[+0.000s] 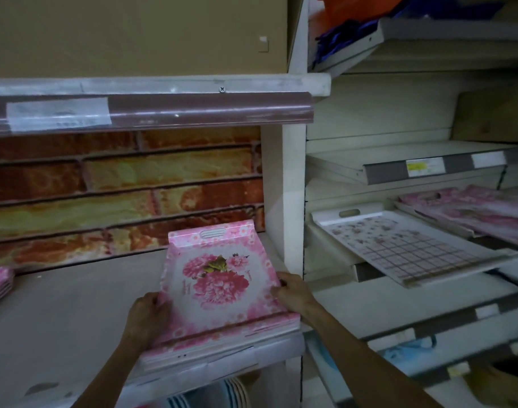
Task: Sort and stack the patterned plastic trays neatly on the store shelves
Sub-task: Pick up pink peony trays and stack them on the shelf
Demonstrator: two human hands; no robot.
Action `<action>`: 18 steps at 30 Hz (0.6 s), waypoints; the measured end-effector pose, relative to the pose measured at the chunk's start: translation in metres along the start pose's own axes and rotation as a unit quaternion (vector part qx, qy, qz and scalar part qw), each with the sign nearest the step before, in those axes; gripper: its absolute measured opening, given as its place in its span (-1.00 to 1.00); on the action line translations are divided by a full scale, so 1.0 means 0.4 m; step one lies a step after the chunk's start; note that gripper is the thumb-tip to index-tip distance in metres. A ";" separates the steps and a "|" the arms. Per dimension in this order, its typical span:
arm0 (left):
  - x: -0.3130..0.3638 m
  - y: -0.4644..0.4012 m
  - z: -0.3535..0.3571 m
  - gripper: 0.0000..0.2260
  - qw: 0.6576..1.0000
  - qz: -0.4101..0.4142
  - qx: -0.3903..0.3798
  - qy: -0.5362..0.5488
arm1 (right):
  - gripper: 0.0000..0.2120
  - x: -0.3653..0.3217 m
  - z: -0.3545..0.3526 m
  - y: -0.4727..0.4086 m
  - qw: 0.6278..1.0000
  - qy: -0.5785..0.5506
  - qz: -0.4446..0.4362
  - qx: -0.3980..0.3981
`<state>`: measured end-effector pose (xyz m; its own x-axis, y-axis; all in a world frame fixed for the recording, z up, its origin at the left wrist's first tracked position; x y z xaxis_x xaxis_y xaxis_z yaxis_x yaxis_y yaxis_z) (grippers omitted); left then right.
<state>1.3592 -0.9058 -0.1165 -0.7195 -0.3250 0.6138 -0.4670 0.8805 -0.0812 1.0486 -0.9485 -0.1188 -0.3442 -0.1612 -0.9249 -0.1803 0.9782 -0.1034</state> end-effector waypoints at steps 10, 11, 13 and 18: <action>0.075 0.058 -0.058 -0.80 0.992 0.099 0.025 0.072 | -0.84 -0.042 -0.124 0.091 0.983 -0.063 -0.063 0.162; 0.099 0.071 -0.056 -0.82 0.989 0.119 0.023 0.083 | -0.85 -0.040 -0.139 0.110 0.980 -0.078 -0.067 0.168; 0.152 0.101 -0.046 -0.86 0.980 0.158 0.017 0.121 | -0.84 -0.035 -0.168 0.150 0.977 -0.091 -0.068 0.179; 0.298 0.202 0.002 -0.87 0.950 0.216 -0.044 0.221 | -0.88 -0.009 -0.248 0.235 0.975 -0.067 -0.069 0.199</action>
<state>1.2352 -0.8736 -0.0507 -0.5390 0.2330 0.8094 -0.1178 0.9307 -0.3463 0.9417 -0.8690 -0.0890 -0.2132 -0.3031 -0.9288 0.1636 0.9262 -0.3398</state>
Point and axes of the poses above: each hand's wrist, its own y-axis away from the middle knuckle, its own z-axis out of the palm, x = y × z, the point moved 2 cm from there along -y, towards the middle knuckle, and after that the axes turned 10 degrees about -z, right-handed, at the moved point
